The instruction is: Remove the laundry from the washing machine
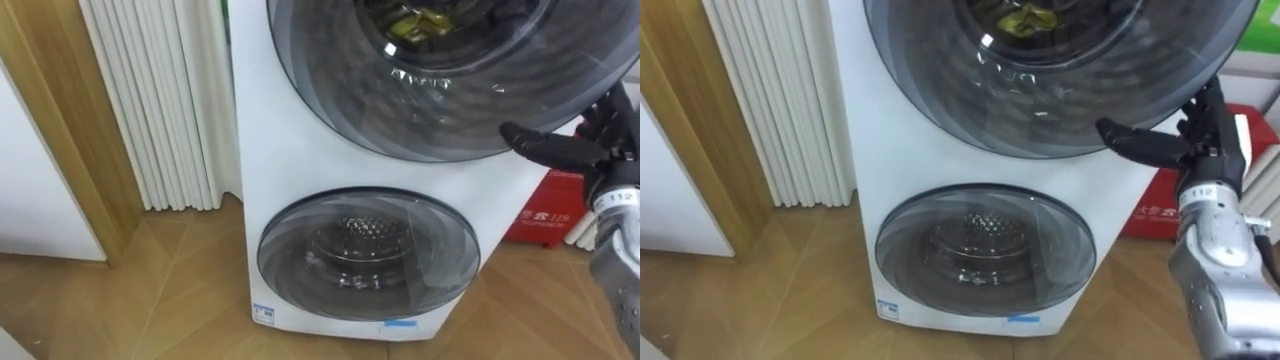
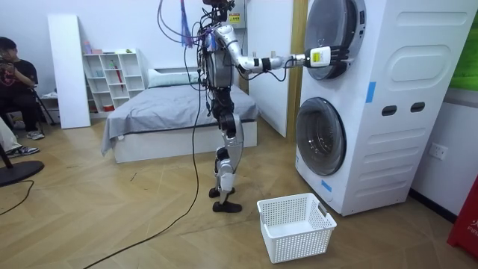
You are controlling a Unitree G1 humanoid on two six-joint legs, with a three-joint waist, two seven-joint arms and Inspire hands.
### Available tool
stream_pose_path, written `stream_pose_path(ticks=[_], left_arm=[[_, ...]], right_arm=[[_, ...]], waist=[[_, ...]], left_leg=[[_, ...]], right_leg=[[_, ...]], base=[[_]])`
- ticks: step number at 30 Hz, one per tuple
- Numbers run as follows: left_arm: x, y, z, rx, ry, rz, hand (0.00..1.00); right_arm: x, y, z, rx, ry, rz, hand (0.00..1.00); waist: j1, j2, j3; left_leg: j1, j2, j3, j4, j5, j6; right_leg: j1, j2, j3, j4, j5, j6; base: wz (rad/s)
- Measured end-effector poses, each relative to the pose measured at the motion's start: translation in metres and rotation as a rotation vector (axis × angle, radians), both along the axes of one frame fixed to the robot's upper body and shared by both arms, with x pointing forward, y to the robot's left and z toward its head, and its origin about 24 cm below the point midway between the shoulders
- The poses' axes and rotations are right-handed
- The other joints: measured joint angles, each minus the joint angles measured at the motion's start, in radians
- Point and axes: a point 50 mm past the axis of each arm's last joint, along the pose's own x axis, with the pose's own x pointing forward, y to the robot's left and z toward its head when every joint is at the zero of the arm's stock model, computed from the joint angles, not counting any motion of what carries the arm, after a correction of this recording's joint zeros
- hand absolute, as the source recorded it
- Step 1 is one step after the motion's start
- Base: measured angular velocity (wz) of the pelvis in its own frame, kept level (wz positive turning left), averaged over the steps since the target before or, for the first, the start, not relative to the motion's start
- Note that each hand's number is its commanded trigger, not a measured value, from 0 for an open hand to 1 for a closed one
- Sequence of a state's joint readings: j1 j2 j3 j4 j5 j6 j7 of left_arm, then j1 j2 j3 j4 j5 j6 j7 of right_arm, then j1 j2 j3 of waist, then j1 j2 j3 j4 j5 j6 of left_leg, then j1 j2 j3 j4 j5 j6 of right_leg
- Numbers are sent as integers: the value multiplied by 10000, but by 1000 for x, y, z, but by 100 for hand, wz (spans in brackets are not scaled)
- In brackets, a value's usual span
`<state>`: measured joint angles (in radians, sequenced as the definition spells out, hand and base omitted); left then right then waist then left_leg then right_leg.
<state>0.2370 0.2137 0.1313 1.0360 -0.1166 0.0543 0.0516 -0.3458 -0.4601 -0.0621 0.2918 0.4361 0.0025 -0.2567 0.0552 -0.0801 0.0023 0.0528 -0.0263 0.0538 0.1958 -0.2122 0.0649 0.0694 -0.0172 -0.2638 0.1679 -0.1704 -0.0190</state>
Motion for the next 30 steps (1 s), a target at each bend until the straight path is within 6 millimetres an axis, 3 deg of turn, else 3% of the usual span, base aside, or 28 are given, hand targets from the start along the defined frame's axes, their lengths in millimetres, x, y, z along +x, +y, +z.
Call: stream_pose_path(ticks=[5, 12, 19, 24, 30], left_arm=[[0, -1, 0, -19, -160, -8, 0], [-10, -5, -4, -117, 130, 151, 0], [-22, -8, -5, -160, 439, 91, 0], [-21, -13, -7, -260, 360, 102, 0], [-7, -13, -6, -144, -282, -55, 0]], right_arm=[[-12, 3, -5, -293, 61, 391, 0], [-19, 10, -9, -378, 106, 1198, 0], [-35, 14, -15, -836, -101, 1412, 0], [-51, 26, -24, -353, -271, 1715, 0], [-67, 33, -43, -231, 231, 2358, 0]], waist=[[-1, 160, -94], [-218, 293, -31], [-249, 414, -23], [-284, 620, -12], [-200, 636, -1]], left_leg=[[135, 27, 177, -97, 1, -1], [289, 35, 263, -270, -2, 0], [329, 49, 275, -260, 2, -5], [320, 57, 275, -296, 2, -5], [317, 72, 347, -311, 1, -6]], right_leg=[[63, 14, 118, 1, 4, -7], [172, 26, 158, 12, 43, -59], [176, 47, 197, -6, 43, -59], [157, 55, 176, -17, 42, -58], [120, 65, 233, -5, 42, -59]], base=[[-8], [-3], [0], [0], [-2]])
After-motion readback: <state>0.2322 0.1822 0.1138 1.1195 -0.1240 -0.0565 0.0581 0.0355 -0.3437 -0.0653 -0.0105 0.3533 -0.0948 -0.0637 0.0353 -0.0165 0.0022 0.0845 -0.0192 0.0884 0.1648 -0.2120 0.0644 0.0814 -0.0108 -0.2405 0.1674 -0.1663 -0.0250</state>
